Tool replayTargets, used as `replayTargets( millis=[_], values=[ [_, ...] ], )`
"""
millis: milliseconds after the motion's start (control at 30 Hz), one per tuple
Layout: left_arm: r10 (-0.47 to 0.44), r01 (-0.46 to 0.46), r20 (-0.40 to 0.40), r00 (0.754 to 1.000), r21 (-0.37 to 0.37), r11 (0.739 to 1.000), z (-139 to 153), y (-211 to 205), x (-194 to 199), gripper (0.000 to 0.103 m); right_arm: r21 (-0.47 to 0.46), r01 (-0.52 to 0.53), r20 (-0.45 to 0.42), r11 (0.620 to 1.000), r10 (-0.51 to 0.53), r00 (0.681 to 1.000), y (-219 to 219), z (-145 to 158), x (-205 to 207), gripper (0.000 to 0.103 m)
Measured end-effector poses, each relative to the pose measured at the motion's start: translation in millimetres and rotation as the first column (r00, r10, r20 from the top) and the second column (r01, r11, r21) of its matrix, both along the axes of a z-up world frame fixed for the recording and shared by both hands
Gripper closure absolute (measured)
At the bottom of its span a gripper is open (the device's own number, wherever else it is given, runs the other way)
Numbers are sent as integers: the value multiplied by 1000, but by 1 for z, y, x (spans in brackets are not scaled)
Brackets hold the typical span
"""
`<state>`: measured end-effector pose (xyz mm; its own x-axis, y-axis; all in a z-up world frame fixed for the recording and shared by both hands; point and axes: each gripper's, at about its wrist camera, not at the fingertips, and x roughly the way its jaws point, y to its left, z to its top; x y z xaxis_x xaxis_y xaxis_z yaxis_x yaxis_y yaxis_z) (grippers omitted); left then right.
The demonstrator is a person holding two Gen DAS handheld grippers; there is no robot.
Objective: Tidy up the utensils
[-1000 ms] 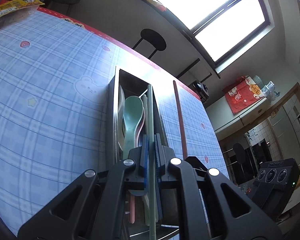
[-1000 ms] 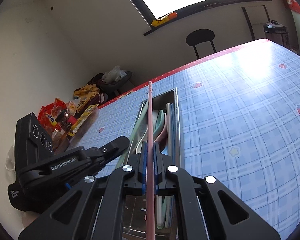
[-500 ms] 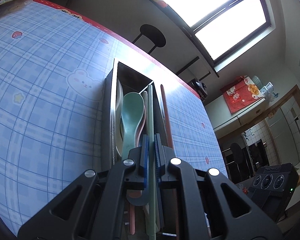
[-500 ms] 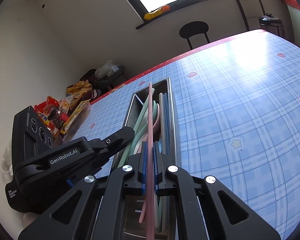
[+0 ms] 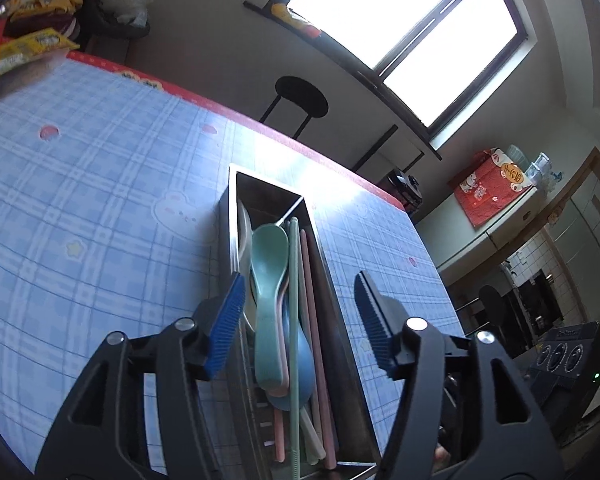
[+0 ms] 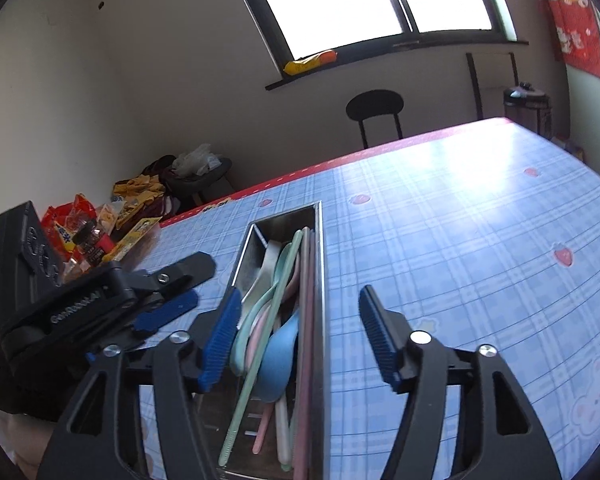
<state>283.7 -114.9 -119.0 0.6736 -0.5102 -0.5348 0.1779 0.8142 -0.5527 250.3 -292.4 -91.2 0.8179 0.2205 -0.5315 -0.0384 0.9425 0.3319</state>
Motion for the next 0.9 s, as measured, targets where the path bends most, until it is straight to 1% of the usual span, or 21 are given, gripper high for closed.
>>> replayTargets(
  millis=[33,67,100,133,167,200,300,367,467,567,633,667,733,833,900],
  values=[
    [9,-10,25,1000,22,1000,6,2,-4,27,-25,18,11,1000,-17,1000,0,3,-1,29],
    [20,-22,53,998,39,999,13,5,-8,21,-46,33,20,998,-32,999,-1,5,-3,23],
    [35,-39,77,996,59,998,20,8,-13,18,-60,46,29,997,-44,999,-3,7,-4,18],
    [49,-57,102,994,81,995,27,11,-17,14,-71,58,35,996,-55,998,-4,8,-5,15],
    [59,-73,128,990,103,992,34,14,-22,9,-81,67,38,994,-64,997,-5,10,-5,10],
    [73,-93,154,985,129,987,41,17,-28,6,-89,74,43,993,-71,997,-6,11,-7,6],
    [120,-165,220,968,202,965,57,30,-45,6,-109,92,75,990,-84,994,-7,17,-12,6],
    [156,-214,243,957,236,948,68,43,-54,6,-129,96,99,987,-84,992,-4,23,-17,6],
    [187,-268,284,941,285,920,86,61,-67,6,-187,106,138,977,-81,987,4,39,-28,6],
    [188,-319,347,919,375,871,108,75,-83,6,-249,162,225,955,-105,969,13,63,-46,6],
    [177,-349,398,900,416,840,123,86,-95,6,-292,194,264,937,-116,958,19,78,-57,6],
    [168,-356,417,893,427,831,130,91,-100,6,-314,196,275,929,-109,955,23,85,-62,6],
    [153,-362,444,883,435,824,141,102,-109,6,-357,188,286,915,-85,955,32,98,-71,6],
    [111,-350,472,874,455,819,153,115,-122,6,-409,167,290,897,-45,956,42,116,-87,6],
    [71,-337,487,870,485,807,157,118,-130,6,-445,162,288,881,-31,957,50,125,-98,6]
  ],
)
